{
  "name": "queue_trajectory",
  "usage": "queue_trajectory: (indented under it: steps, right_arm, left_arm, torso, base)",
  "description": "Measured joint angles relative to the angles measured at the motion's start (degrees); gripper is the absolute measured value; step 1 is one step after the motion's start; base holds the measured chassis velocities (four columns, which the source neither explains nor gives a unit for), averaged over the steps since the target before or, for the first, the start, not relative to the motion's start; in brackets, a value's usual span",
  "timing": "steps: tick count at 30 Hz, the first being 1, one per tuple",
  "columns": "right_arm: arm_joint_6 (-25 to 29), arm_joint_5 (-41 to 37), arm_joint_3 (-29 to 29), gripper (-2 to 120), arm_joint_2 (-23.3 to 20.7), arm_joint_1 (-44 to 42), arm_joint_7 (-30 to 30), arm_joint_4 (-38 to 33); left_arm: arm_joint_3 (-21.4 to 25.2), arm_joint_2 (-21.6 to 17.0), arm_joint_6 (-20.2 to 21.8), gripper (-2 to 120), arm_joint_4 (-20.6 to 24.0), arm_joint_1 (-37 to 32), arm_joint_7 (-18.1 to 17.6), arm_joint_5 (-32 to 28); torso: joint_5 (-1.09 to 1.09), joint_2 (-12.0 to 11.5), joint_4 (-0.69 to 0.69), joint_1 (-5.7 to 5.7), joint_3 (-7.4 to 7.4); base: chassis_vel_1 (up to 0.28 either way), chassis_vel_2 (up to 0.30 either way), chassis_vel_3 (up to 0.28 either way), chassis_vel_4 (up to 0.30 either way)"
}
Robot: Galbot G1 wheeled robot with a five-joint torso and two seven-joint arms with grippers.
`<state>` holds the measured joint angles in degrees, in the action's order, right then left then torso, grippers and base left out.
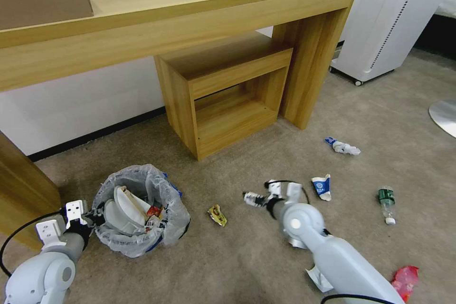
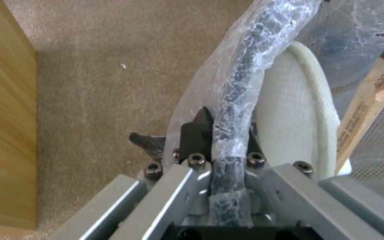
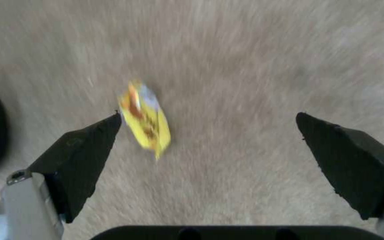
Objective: Pick up the trash bin and place the garbage on the floor into it.
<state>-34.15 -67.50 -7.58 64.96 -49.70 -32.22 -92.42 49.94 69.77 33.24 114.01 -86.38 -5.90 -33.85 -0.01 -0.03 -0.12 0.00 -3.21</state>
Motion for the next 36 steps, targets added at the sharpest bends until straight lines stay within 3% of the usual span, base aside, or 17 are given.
queue_trajectory:
  steps: [2, 4, 9, 23, 31, 36]
  right_arm:
    - [0.0, 0.0, 0.0, 100, 0.0, 0.0, 0.0, 0.0]
    - [-1.54, 1.34, -5.18, 100, 2.52, 4.76, 0.25, 6.08]
    - [-1.88, 3.02, -11.82, 100, 6.26, 11.67, 3.53, 14.11]
    - [-0.19, 7.29, -18.76, 100, 9.57, 16.18, 8.93, 24.85]
    - [2.13, 8.95, -21.77, 90, 11.91, 17.54, 11.31, 30.2]
    - [3.8, 10.07, -22.96, 78, 12.68, 17.6, 11.87, 31.47]
  left_arm:
    - [0.0, 0.0, 0.0, 0, 0.0, 0.0, 0.0, 0.0]
    - [-0.02, 0.44, -0.02, 0, -0.36, 0.09, 0.02, 0.45]
    - [-0.21, 1.47, -0.78, 0, -0.73, 0.29, 0.3, 0.98]
    - [0.15, 2.13, -1.33, 0, -0.02, -0.19, 0.53, 0.91]
    - [0.21, 2.52, -1.77, 0, 0.21, -0.4, 0.69, 0.92]
    - [0.22, 2.68, -1.93, 0, 0.24, -0.42, 0.74, 0.92]
  torso:
    - [0.0, 0.0, 0.0, 0.0, 0.0]
    - [-0.01, 0.0, -0.01, 0.0, 0.0]
    - [-0.01, 0.0, 0.01, 0.0, 0.0]
    - [-0.01, 0.0, 0.0, 0.0, 0.0]
    - [-0.01, 0.0, 0.0, 0.0, 0.0]
    - [0.0, 0.0, 0.0, 0.0, 0.0]
  base:
    - [0.0, 0.0, 0.0, 0.0]
    - [0.0, 0.0, 0.0, 0.0]
    - [0.0, 0.0, 0.0, 0.0]
    - [0.0, 0.0, 0.0, 0.0]
    - [0.0, 0.0, 0.0, 0.0]
    - [0.0, 0.0, 0.0, 0.0]
